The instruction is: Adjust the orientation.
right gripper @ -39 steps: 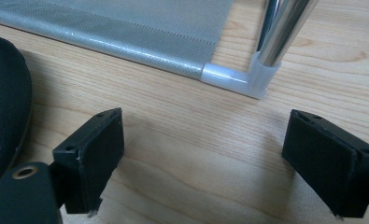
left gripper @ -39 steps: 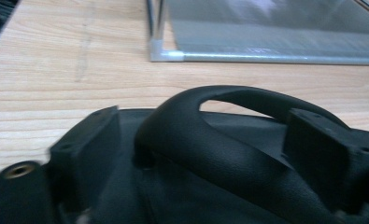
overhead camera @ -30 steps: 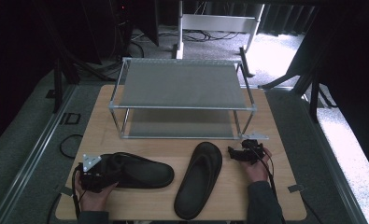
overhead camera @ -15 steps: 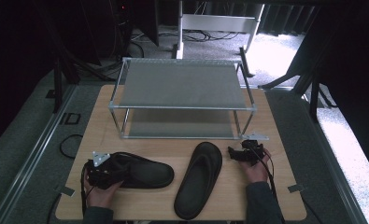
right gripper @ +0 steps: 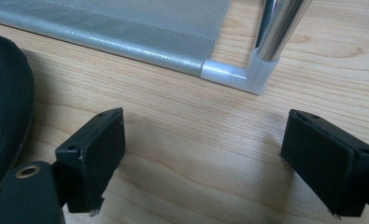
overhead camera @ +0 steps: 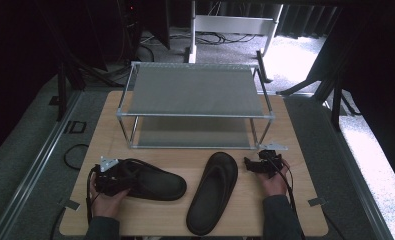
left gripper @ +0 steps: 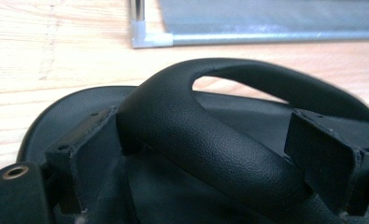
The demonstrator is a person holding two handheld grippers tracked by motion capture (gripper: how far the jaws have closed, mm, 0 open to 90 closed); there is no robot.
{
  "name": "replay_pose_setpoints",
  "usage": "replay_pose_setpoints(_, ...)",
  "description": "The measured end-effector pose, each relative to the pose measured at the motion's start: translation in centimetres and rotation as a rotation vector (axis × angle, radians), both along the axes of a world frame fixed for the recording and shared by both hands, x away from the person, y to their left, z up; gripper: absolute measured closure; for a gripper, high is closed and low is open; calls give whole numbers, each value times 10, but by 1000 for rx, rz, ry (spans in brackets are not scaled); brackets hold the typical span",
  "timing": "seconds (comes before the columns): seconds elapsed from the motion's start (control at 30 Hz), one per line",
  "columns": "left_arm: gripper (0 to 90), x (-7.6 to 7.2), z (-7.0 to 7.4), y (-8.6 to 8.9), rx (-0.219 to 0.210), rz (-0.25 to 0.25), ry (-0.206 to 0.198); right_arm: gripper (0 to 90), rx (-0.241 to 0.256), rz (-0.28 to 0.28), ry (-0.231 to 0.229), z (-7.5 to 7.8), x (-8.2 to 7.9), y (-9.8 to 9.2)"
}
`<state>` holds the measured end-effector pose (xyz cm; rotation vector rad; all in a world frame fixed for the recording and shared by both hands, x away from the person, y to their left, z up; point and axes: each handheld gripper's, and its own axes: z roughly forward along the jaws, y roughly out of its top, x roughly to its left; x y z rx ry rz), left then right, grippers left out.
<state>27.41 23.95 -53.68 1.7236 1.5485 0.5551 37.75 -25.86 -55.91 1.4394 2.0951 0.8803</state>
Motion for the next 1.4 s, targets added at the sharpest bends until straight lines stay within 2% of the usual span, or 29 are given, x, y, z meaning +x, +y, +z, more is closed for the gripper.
replay_pose_setpoints(0.07, 143, 3, 0, -1, -11, 24, -8, 135, 0, 0, 0, 0, 0, 0)
replay_pose_setpoints(0.13, 154, 3, 2, -7, 21, 58, -19, 134, 0, 0, 0, 0, 0, 0)
replay_pose_setpoints(0.2, 140, 0, 5, -15, 56, 61, -26, 135, 0, 1, 0, 0, 0, 0)
replay_pose_setpoints(0.23, 118, 0, 5, -15, 56, 61, -26, 135, 0, 1, 0, 0, 0, 0)
replay_pose_setpoints(0.3, 90, -10, 4, -25, 65, 63, -22, 135, -1, 1, 0, 0, 0, 0)
replay_pose_setpoints(0.5, 82, -18, -1, -31, 29, 61, 22, 135, 0, 1, 0, 0, -1, 0)
replay_pose_setpoints(0.57, 86, -18, -2, -31, 18, 64, 24, 135, 0, 1, -1, 0, -1, 0)
replay_pose_setpoints(0.63, 146, -20, -2, -32, 13, 40, 0, 135, -1, 1, -1, 0, -1, 0)
replay_pose_setpoints(0.67, 162, -20, -2, -32, 20, 37, 5, 135, 0, 1, -1, 0, -1, 0)
replay_pose_setpoints(0.73, 186, -20, -1, -31, -1, 25, 9, 135, 0, 1, -1, 0, -1, 0)
replay_pose_setpoints(0.87, 219, -20, 1, -30, 1, 5, 16, 135, 0, 1, -1, 0, -1, 0)
replay_pose_setpoints(0.97, 294, -20, 2, -29, -13, -20, 12, 135, 0, 1, -1, 0, -1, 0)
replay_pose_setpoints(1.13, 360, -20, 6, -31, -5, -46, -7, 135, 0, 1, -1, 0, -1, 0)
replay_pose_setpoints(1.2, 413, -19, 9, -30, -33, -57, -26, 135, 0, 1, -1, 0, -1, 0)
replay_pose_setpoints(1.3, 459, -16, 13, -35, -19, -82, -50, 135, -1, 1, -1, 0, -1, 0)
replay_pose_setpoints(1.4, 467, -10, 15, -43, 10, -113, -52, 135, -1, 1, -1, 0, -1, 0)
